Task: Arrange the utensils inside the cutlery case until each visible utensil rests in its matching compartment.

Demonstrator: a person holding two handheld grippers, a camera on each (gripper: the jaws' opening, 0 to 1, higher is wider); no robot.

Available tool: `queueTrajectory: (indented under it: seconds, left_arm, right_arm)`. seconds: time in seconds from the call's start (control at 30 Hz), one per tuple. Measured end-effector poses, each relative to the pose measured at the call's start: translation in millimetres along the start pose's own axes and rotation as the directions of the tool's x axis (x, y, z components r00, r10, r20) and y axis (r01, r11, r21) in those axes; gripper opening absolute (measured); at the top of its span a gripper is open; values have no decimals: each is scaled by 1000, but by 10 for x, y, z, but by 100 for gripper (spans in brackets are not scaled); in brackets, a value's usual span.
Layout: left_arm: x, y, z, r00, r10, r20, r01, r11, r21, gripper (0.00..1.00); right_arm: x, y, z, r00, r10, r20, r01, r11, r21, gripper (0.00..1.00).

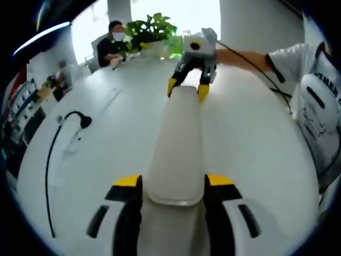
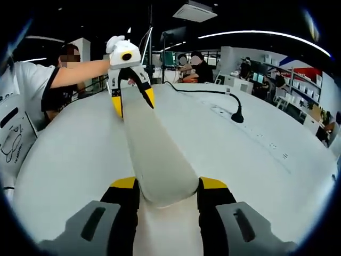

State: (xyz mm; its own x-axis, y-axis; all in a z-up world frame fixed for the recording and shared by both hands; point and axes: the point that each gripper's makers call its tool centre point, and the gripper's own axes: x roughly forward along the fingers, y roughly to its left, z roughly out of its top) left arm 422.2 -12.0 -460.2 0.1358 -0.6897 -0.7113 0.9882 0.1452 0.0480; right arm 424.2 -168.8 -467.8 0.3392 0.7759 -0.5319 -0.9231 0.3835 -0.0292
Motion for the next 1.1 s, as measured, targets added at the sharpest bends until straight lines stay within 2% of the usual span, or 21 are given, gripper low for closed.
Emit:
queueTrajectory:
  seconds: [0.17, 0.23, 0.4, 0.7, 0.77, 0.8, 0.87, 0.9, 0.97, 1.03, 1.07, 1.1]
  left_arm:
    - [64, 0, -64, 1000, -5, 10, 5, 1000, -8, 48]
    - [45, 18, -42, 999, -11, 47, 12, 1000, -23, 48]
    - [46, 49, -47, 999, -14, 50, 15, 1000, -10, 48]
    - [32, 103, -33, 995, 11, 101, -9, 1000, -21, 49]
    - [5, 92, -34, 994, 23, 105, -19, 999, -38, 49]
    - [-27, 77, -39, 994, 25, 105, -21, 999, -41, 48]
    - [-138, 70, -20, 992, 40, 121, -36, 999, -36, 45]
    - [-234, 50, 61, 984, 42, 176, -35, 998, -46, 39]
    - [-470, 75, 165, 961, 84, 264, -67, 995, -72, 40]
    - [-676, 64, 219, 946, 120, 301, -83, 988, -133, 46]
    - [-753, 45, 253, 938, 140, 317, -97, 984, -149, 47]
    - [-828, 20, 306, 925, 164, 344, -117, 981, -154, 46]
  right_arm:
    - [-24, -21, -5, 1000, -9, -5, 9, 1000, -18, 44]
    - [-25, -22, -9, 1000, -6, -6, 6, 1000, -7, 44]
    - [-17, -37, 1, 1000, -11, 5, 11, 1000, 1, 43]
    - [-6, -48, 7, 1000, -21, 22, 20, 999, 28, 45]
    - [-22, -105, 71, 997, -48, 67, 45, 998, 50, 47]
    - [-46, -141, 119, 993, -70, 95, 64, 996, 68, 52]
    - [-108, -122, 210, 988, -67, 143, 55, 995, 83, 62]
    - [-152, -83, 223, 988, -55, 147, 42, 995, 92, 62]
    - [-235, 73, 256, 987, -10, 158, -11, 992, 129, 57]
    - [-332, 184, 283, 986, 0, 165, -26, 987, 160, 56]
    - [-412, 250, 330, 982, -3, 188, -31, 984, 175, 57]
    - [-481, 289, 388, 975, -13, 222, -28, 984, 178, 57]
